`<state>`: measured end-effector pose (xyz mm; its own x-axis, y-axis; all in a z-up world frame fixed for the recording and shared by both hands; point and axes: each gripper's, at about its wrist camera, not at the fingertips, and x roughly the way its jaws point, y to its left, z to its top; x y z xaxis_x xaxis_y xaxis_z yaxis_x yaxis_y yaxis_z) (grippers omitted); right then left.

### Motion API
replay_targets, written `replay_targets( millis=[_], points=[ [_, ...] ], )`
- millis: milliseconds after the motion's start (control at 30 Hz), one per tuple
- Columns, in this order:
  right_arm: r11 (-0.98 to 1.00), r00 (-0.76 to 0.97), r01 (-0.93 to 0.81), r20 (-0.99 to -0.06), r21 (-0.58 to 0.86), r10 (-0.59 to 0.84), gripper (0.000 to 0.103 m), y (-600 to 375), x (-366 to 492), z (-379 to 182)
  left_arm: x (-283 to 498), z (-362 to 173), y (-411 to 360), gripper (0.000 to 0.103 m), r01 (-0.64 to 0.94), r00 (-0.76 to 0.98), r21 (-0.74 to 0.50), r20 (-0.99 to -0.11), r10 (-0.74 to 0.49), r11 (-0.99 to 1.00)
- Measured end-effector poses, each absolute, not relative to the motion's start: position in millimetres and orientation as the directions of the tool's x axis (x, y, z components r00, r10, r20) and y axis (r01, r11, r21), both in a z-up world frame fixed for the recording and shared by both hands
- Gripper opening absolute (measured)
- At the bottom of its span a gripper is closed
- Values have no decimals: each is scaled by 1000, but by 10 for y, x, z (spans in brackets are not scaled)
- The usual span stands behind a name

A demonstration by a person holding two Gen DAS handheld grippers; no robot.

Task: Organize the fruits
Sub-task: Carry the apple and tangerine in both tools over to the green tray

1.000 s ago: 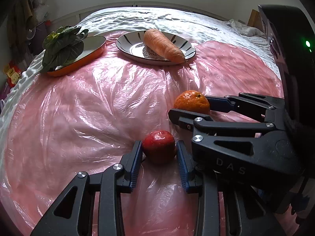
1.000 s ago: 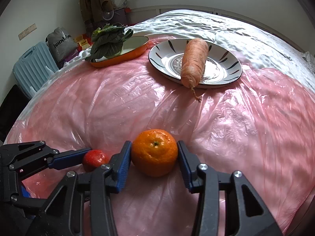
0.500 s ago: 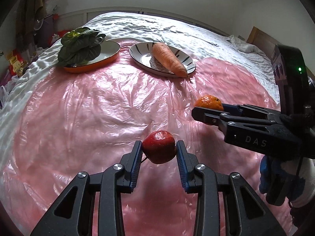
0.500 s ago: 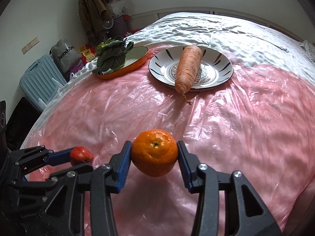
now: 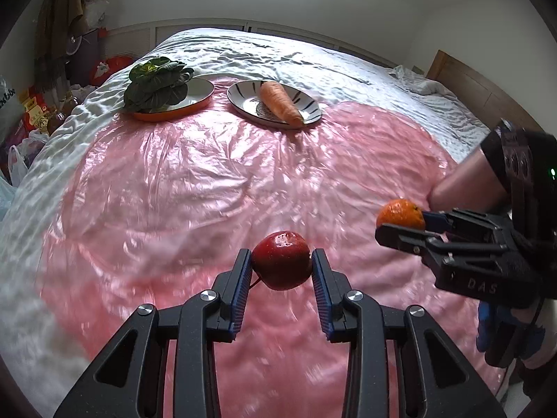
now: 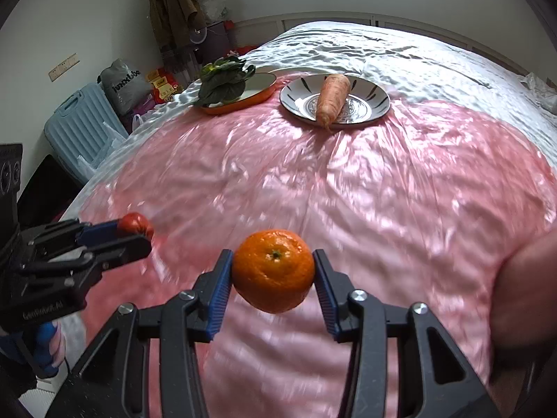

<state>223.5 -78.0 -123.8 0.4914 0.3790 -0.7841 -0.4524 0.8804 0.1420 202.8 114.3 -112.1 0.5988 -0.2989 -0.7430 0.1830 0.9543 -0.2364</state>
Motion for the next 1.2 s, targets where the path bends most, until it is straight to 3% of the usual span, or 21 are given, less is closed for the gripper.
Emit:
replay_targets(
  millis=[500,867,1200],
  points=[
    [929,524,-345,-793,136,311,83,-1669,907,-1126,910,-821,342,30,300,563,-230,-740,-367,926],
    [989,605,-109,-784,96,142,83,-3248,569,-1014,621,-633,-1204,30,523,434,-264,-735,-520,810],
    [993,674,84,-738,80,3,83,-4691,835,-891,834,-607,-2739,30,660,342,-248,-741,-578,709]
  ],
)
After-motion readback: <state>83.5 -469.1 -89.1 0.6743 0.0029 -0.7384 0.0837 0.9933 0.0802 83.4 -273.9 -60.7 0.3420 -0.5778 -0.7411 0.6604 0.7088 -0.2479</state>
